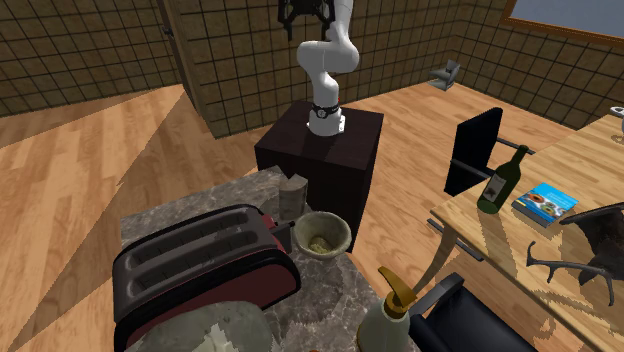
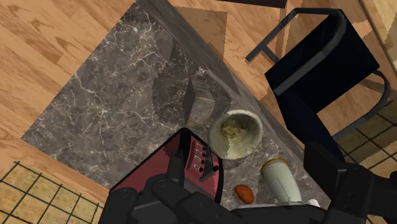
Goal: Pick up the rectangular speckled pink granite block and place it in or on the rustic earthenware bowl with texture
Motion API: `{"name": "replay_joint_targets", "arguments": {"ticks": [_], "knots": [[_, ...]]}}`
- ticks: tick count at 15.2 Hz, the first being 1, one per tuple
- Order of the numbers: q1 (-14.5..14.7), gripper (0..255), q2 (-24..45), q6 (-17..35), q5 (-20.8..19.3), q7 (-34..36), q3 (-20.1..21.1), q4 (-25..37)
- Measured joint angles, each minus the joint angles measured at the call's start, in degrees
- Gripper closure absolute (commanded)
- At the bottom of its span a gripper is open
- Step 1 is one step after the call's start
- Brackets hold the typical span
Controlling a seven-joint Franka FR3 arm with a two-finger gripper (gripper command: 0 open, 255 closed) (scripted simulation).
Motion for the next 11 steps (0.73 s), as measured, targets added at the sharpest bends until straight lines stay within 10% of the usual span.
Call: {"name": "replay_joint_targets", "arguments": {"ticks": [11], "knots": [[-0.76, 0, 7.38, 17.89, -0.34, 3.75, 4.45, -10.87]]}}
